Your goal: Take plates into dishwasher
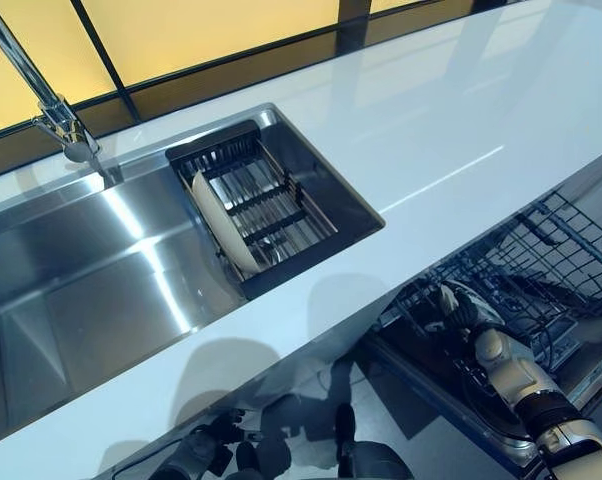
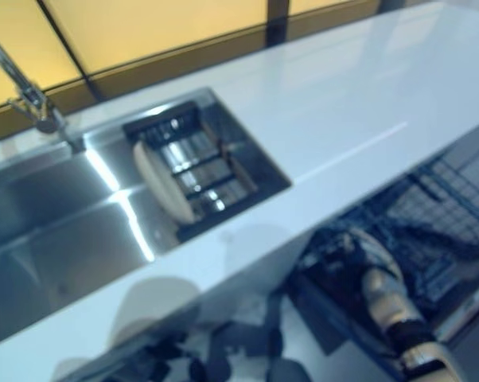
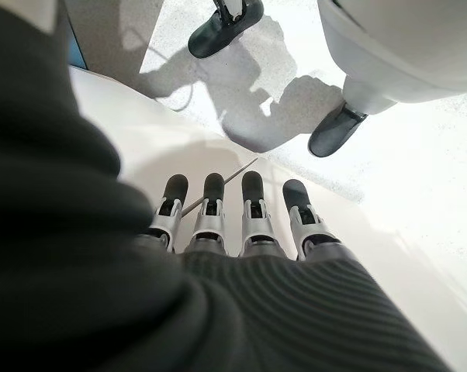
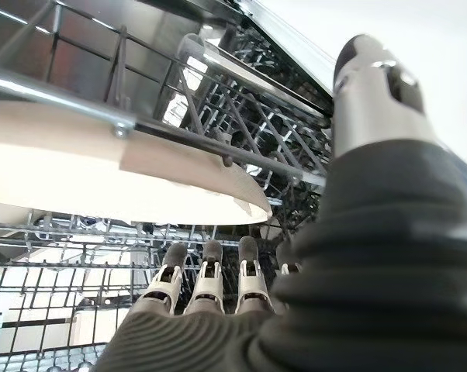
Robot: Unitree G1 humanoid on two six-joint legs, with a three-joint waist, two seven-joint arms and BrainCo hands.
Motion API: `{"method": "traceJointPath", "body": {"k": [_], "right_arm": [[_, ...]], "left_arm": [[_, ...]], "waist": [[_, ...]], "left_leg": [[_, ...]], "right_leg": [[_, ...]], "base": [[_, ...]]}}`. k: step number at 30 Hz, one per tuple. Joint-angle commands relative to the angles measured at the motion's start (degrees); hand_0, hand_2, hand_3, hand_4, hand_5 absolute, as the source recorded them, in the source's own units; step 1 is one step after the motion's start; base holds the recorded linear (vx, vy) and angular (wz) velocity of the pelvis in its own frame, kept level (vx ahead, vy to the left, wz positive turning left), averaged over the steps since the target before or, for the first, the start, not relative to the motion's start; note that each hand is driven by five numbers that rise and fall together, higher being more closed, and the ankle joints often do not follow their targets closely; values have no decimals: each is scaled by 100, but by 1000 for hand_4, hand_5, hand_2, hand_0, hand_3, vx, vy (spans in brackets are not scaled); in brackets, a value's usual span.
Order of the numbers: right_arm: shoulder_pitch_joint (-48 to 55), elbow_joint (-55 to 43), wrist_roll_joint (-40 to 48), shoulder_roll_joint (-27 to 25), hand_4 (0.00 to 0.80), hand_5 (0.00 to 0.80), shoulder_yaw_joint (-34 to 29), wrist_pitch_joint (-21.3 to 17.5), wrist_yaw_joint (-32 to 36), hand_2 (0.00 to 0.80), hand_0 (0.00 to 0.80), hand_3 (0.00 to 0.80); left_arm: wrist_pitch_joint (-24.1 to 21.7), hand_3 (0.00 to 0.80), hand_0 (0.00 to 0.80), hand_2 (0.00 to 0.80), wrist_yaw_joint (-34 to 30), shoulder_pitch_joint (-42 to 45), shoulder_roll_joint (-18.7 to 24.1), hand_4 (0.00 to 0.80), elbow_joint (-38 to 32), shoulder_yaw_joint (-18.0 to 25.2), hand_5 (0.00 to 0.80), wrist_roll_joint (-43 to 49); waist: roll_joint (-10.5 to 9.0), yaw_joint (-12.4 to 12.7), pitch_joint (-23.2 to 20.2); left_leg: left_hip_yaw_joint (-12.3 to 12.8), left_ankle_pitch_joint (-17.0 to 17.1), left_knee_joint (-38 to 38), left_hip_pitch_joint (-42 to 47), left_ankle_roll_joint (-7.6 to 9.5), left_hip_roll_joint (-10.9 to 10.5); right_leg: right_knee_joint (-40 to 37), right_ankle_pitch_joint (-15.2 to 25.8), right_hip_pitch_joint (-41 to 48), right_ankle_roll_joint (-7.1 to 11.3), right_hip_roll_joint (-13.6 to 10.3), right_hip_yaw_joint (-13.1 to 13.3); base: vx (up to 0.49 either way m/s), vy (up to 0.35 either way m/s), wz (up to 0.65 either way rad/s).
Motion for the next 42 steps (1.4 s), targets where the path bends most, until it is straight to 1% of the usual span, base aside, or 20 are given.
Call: {"method": "traceJointPath", "body": {"k": [1, 5, 11, 15, 20, 24, 26, 28, 29, 33, 35, 37, 40, 42], "right_arm": [[-72, -341, 82, 56, 0, 0, -252, -157, -273, 0, 0, 0], [122, -911, 256, 18, 0, 0, -620, -128, -371, 0, 0, 0], [789, -1890, 453, -178, 0, 0, -1357, -375, -306, 0, 0, 0], [1020, -2248, 630, -337, 0, 0, -1702, -493, -87, 0, 0, 0], [1212, -2583, 948, -491, 0, 0, -2077, -488, 180, 0, 0, 0], [1473, -2837, 1581, -554, 0, 0, -2495, -535, 292, 0, 0, 0], [1587, -3033, 2211, -567, 0, 0, -2787, -680, 257, 0, 0, 0], [1632, -3203, 2578, -511, 0, 0, -2958, -821, 188, 0, 0, 0], [1642, -3352, 2953, -444, 0, 0, -3087, -1010, 130, 0, 0, 0], [1610, -3795, 3936, -195, 0, 0, -3409, -1560, 113, 0, 0, 0], [1541, -3983, 4458, -114, 0, 0, -3511, -1859, 206, 0, 0, 0], [1453, -4213, 4882, -39, 0, 0, -3557, -2054, 276, 0, 0, 0], [1304, -4494, 5411, 27, 0, 0, -3543, -2283, 451, 0, 0, 0], [1115, -4729, 5639, 93, 0, 0, -3434, -2377, 610, 0, 0, 0]], "left_arm": [[-154, 0, 0, 0, 51, -393, 199, 0, 229, 55, 0, 247], [-154, 0, 0, 0, 95, -295, 201, 0, 189, 174, 0, 266], [-207, 0, 0, 0, 139, -93, 209, 0, 196, 400, 0, 352], [-288, 0, 0, 0, 152, -30, 211, 0, 285, 476, 0, 334], [-295, 0, 0, 0, 160, 15, 210, 0, 326, 564, 0, 291], [-393, 0, 0, 0, 186, 148, 192, 0, 411, 645, 0, 238], [-448, 0, 0, 0, 235, 225, 168, 0, 477, 659, 0, 158], [-456, 0, 0, 0, 266, 241, 143, 0, 522, 667, 0, 102], [-456, 0, 0, 0, 299, 237, 126, 0, 556, 673, 0, 31], [-451, 0, 0, 0, 348, 271, 122, 0, 571, 699, 0, -114], [-474, 0, 0, 0, 378, 306, 126, 0, 595, 684, 0, -170], [-470, 0, 0, 0, 381, 333, 151, 0, 587, 684, 0, -210], [-477, 0, 0, 0, 384, 350, 185, 0, 627, 652, 0, -286], [-458, 0, 0, 0, 380, 358, 208, 0, 667, 649, 0, -310]], "waist": [[-331, 19, -46], [-349, -48, -34], [-400, -198, -73], [-433, -274, -107], [-463, -359, -182], [-490, -437, -269], [-504, -489, -331], [-506, -515, -361], [-510, -545, -377], [-497, -563, -416], [-495, -540, -450], [-493, -497, -484], [-484, -442, -525], [-473, -358, -555]], "left_leg": [[203, 147, -13, -121, 154, 68], [242, 136, -14, -91, 165, 72], [367, 79, -15, 0, 204, 77], [454, 19, -10, 99, 221, 77], [549, -23, -8, 163, 236, 71], [634, -72, -14, 254, 257, 45], [669, -104, -15, 301, 276, 19], [685, -121, -14, 325, 290, -1], [693, -140, -15, 346, 311, -25], [698, -218, -15, 402, 384, -132], [669, -256, -15, 418, 424, -196], [637, -269, -15, 409, 458, -261], [581, -296, -15, 392, 509, -342], [506, -317, -15, 381, 556, -403]], "right_leg": [[6, -230, 117, 346, -188, 279], [28, -229, 115, 347, -178, 326], [45, -239, 132, 367, -163, 401], [47, -270, 195, 378, -150, 453], [42, -284, 225, 379, -143, 520], [35, -297, 292, 382, -148, 578], [37, -297, 325, 395, -162, 609], [50, -298, 340, 410, -184, 627], [64, -294, 347, 421, -200, 650], [74, -280, 399, 482, -282, 701], [70, -267, 428, 520, -339, 706], [67, -227, 429, 553, -400, 708], [101, -196, 411, 612, -489, 694], [169, -193, 398, 654, -555, 652]], "base": [[0, 0, 0], [0, 0, 0], [0, 0, 0], [24, 28, -11], [13, 36, -10], [37, 69, -11], [30, 85, -4], [6, 95, -9], [-1, 127, -12], [-7, 135, -7], [-3, 127, -3], [-12, 122, 2], [-20, 141, 3], [-19, 132, 3]]}}
